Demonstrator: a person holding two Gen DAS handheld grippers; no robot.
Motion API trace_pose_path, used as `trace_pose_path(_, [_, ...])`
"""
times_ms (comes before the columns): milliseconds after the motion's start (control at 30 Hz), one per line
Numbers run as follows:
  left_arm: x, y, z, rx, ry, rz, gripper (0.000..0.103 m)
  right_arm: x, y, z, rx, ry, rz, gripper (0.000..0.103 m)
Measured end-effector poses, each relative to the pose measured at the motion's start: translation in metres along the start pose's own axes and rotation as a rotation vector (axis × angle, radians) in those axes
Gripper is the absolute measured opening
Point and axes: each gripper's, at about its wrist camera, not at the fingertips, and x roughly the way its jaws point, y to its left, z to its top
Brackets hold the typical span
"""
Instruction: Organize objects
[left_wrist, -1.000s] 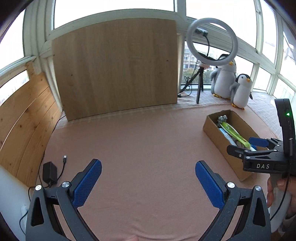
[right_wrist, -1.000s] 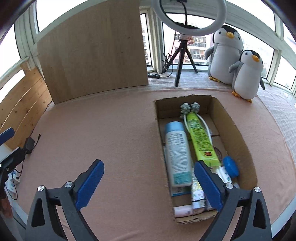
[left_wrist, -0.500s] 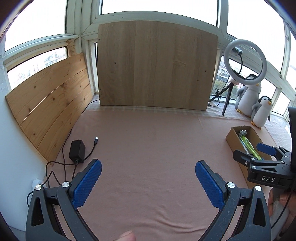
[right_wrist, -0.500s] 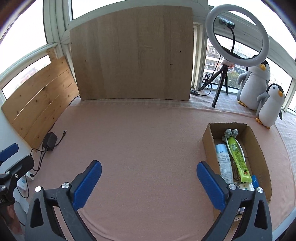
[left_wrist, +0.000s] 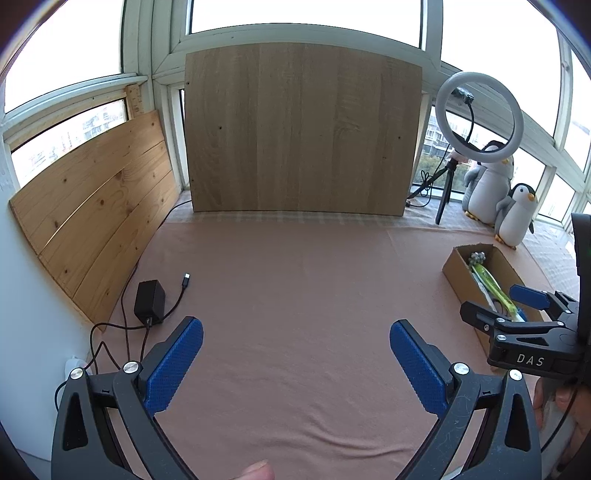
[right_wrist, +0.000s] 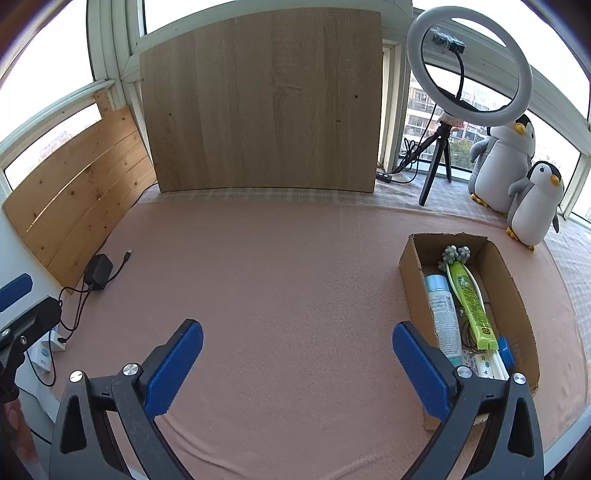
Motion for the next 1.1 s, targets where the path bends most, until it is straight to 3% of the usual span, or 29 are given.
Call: trace_pose_path(1100, [-0.0076, 0.0001, -0.0022, 0.008, 0.0, 0.02, 0.103, -0.0096, 0.0035, -0.0039, -0.01, -0.01, 0.006, 0.101])
